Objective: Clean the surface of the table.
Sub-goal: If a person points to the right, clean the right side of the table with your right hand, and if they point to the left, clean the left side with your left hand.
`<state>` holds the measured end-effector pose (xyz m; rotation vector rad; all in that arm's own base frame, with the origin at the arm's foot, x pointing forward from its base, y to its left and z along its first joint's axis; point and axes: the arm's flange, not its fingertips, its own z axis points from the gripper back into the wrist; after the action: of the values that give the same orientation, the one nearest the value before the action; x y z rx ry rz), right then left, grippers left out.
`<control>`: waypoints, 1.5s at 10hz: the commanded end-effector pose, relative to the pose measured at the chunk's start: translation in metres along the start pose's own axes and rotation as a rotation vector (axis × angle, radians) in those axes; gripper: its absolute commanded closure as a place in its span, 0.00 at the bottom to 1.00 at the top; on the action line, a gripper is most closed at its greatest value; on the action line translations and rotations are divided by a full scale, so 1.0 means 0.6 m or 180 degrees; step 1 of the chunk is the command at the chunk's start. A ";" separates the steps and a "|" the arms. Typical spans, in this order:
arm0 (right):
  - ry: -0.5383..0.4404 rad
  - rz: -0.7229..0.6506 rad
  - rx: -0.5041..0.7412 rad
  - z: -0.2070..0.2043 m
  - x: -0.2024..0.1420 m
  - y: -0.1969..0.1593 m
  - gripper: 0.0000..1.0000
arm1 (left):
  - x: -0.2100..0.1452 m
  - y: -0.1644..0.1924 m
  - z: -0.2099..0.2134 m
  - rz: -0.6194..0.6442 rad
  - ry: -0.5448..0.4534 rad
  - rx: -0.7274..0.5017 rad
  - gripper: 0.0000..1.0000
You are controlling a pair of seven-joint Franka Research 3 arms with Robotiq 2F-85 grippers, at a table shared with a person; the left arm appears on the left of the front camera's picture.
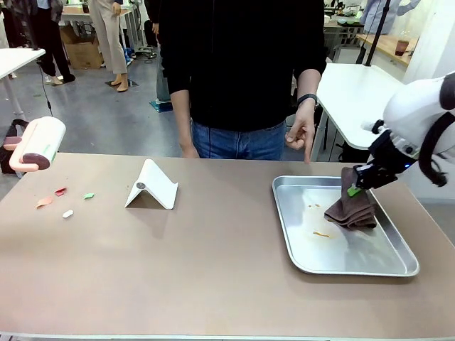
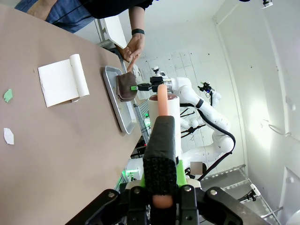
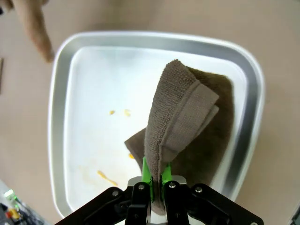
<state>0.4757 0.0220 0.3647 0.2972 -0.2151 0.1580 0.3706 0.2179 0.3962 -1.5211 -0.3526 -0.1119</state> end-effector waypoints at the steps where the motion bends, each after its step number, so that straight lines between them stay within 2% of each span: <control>1: 0.0148 0.0194 0.0328 -0.030 0.012 0.016 0.92 | -0.003 -0.006 0.001 -0.0052 0.0026 -0.0053 1.00; 8: 0.0805 0.0756 0.0949 -0.110 -0.005 0.112 0.92 | -0.003 -0.006 0.001 -0.0052 0.0026 -0.0053 1.00; 9: 0.0888 0.0831 0.1132 -0.113 -0.010 0.127 0.92 | -0.003 -0.006 0.001 -0.0052 0.0026 -0.0053 1.00; 10: 0.0937 0.0907 0.1137 -0.119 -0.017 0.141 0.92 | -0.003 -0.006 0.001 -0.0052 0.0026 -0.0053 1.00; 11: 0.0933 0.0951 0.0915 -0.127 -0.022 0.151 0.92 | -0.003 -0.006 0.001 -0.0052 0.0026 -0.0053 1.00; 12: 0.0955 0.0977 0.0863 -0.132 -0.024 0.156 0.92 | -0.003 -0.006 0.001 -0.0052 0.0026 -0.0053 1.00; 15: 0.0899 0.0882 0.0451 -0.142 -0.022 0.144 0.92 | -0.003 -0.006 0.001 -0.0052 0.0026 -0.0053 1.00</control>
<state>0.4623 0.1286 0.3110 0.4549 0.0537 0.5277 0.3707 0.2179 0.3961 -1.5213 -0.3523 -0.1119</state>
